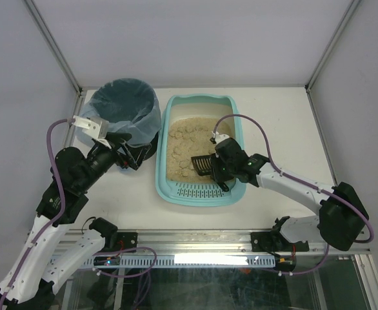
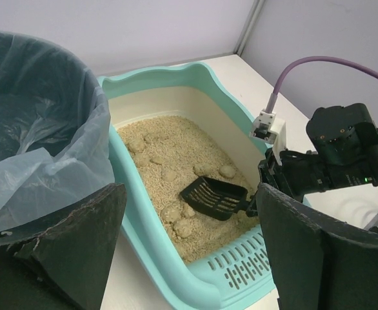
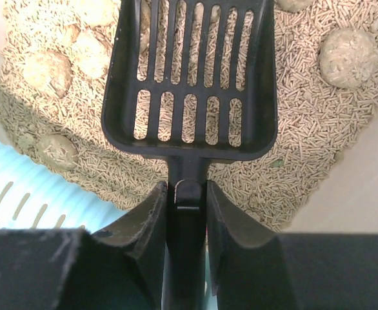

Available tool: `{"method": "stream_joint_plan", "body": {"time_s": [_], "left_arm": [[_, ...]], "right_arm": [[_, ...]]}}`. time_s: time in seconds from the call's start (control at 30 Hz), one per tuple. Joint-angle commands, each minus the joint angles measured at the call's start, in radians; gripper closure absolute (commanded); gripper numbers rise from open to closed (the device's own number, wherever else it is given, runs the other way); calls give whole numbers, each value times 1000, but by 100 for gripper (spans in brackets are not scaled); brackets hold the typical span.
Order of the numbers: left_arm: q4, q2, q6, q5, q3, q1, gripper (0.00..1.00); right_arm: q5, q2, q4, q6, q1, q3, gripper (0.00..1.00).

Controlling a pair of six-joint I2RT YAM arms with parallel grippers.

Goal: Clean the litter box

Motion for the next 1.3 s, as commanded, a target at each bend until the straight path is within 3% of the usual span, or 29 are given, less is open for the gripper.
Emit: {"method": "stream_joint_plan", "body": {"time_s": [0.0, 0.27, 0.5, 0.63, 0.73, 0.9, 1.27], "left_arm": [[37, -8, -35, 14, -15, -9, 16], [79, 35, -42, 73, -23, -9, 16], [122, 153, -88, 110, 44, -9, 15], [117, 274, -141, 196, 101, -18, 23], [129, 318, -158, 133, 99, -86, 23], [129, 422, -76, 46, 138, -231, 25], [157, 729, 139, 161, 280, -353, 37]], "right_arm": [[3, -37, 37, -14, 5, 30, 81], [35, -187, 6, -54, 4, 47, 87], [99, -285, -23, -193, 5, 59, 90], [122, -314, -23, -221, 5, 64, 90], [134, -333, -16, -219, 4, 64, 91], [102, -333, -35, -218, 5, 79, 92], [-11, -371, -108, -126, 4, 127, 94]]}}
